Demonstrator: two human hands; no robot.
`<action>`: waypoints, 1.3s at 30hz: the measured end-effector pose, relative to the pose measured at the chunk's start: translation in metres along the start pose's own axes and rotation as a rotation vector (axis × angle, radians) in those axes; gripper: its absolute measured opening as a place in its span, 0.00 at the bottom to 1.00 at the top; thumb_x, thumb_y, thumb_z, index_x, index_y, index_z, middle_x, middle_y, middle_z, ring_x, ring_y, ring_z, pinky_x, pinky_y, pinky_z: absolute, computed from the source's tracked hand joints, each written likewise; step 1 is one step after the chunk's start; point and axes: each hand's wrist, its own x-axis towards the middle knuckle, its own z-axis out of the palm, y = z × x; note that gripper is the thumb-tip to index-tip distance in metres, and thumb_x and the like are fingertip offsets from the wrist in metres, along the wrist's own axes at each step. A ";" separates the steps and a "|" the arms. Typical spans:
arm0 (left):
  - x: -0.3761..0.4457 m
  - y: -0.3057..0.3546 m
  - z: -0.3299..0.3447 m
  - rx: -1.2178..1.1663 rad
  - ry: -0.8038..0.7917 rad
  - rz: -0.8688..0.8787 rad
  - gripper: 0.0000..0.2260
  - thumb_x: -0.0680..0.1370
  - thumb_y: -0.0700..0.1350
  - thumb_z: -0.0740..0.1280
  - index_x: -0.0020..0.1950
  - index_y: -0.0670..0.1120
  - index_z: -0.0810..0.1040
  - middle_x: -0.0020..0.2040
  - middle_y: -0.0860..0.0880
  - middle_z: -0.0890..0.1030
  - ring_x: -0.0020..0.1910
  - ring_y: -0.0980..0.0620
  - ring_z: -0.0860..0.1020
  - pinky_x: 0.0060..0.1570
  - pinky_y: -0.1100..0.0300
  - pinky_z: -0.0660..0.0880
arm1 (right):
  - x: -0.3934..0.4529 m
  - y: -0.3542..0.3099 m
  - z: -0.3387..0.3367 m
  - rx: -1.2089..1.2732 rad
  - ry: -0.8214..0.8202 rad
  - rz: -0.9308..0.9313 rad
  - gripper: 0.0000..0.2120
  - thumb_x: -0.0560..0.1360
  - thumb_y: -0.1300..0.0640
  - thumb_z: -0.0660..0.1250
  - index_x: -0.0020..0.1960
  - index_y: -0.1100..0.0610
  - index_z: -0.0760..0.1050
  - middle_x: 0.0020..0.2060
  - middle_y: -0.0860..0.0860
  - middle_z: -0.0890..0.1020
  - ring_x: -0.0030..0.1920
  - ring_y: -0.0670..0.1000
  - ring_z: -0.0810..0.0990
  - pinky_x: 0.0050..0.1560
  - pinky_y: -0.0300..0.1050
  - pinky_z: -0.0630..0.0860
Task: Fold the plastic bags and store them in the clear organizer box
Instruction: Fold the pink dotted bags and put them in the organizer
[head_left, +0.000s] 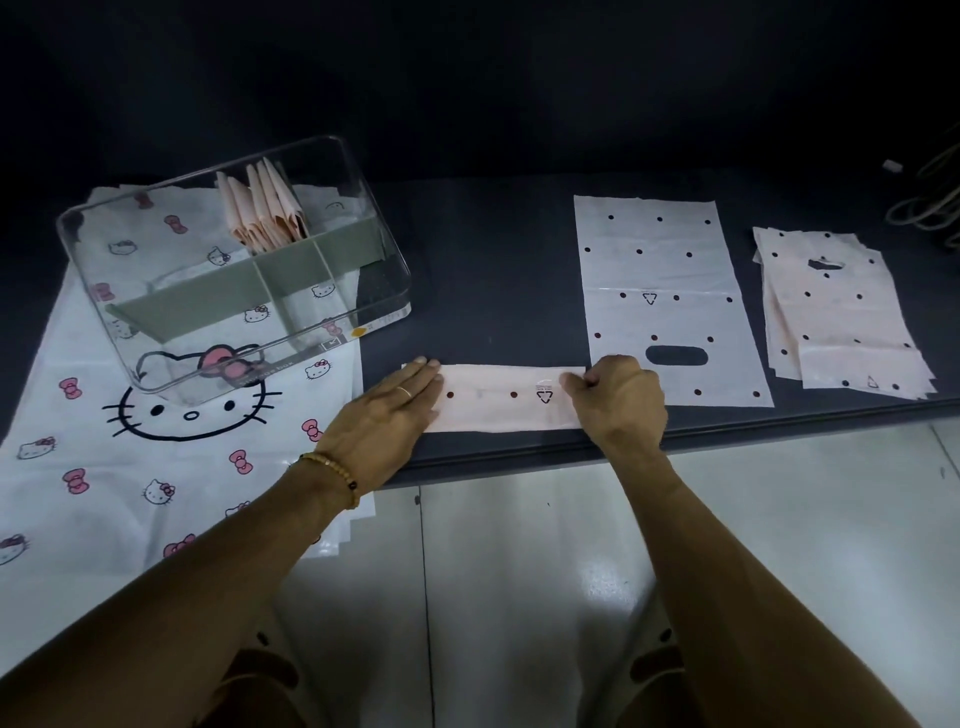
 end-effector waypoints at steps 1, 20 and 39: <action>0.000 -0.001 0.001 -0.012 0.000 0.005 0.21 0.81 0.42 0.60 0.73 0.38 0.63 0.74 0.41 0.62 0.74 0.43 0.61 0.72 0.53 0.54 | -0.006 -0.003 0.000 -0.028 0.102 -0.024 0.12 0.73 0.47 0.70 0.47 0.57 0.76 0.44 0.55 0.80 0.45 0.58 0.78 0.40 0.45 0.69; -0.001 -0.001 0.003 -0.039 0.003 -0.021 0.21 0.82 0.44 0.58 0.74 0.40 0.61 0.75 0.44 0.61 0.75 0.47 0.58 0.73 0.57 0.52 | -0.018 0.040 0.010 -0.301 -0.182 -0.670 0.25 0.83 0.50 0.44 0.78 0.54 0.48 0.78 0.48 0.49 0.77 0.46 0.45 0.76 0.44 0.42; -0.038 0.045 -0.013 0.011 0.145 0.037 0.16 0.68 0.39 0.74 0.55 0.47 0.82 0.52 0.47 0.82 0.51 0.43 0.79 0.46 0.52 0.77 | -0.077 0.017 0.010 -0.162 0.044 -0.868 0.15 0.71 0.60 0.71 0.58 0.59 0.79 0.58 0.55 0.80 0.59 0.57 0.78 0.54 0.53 0.77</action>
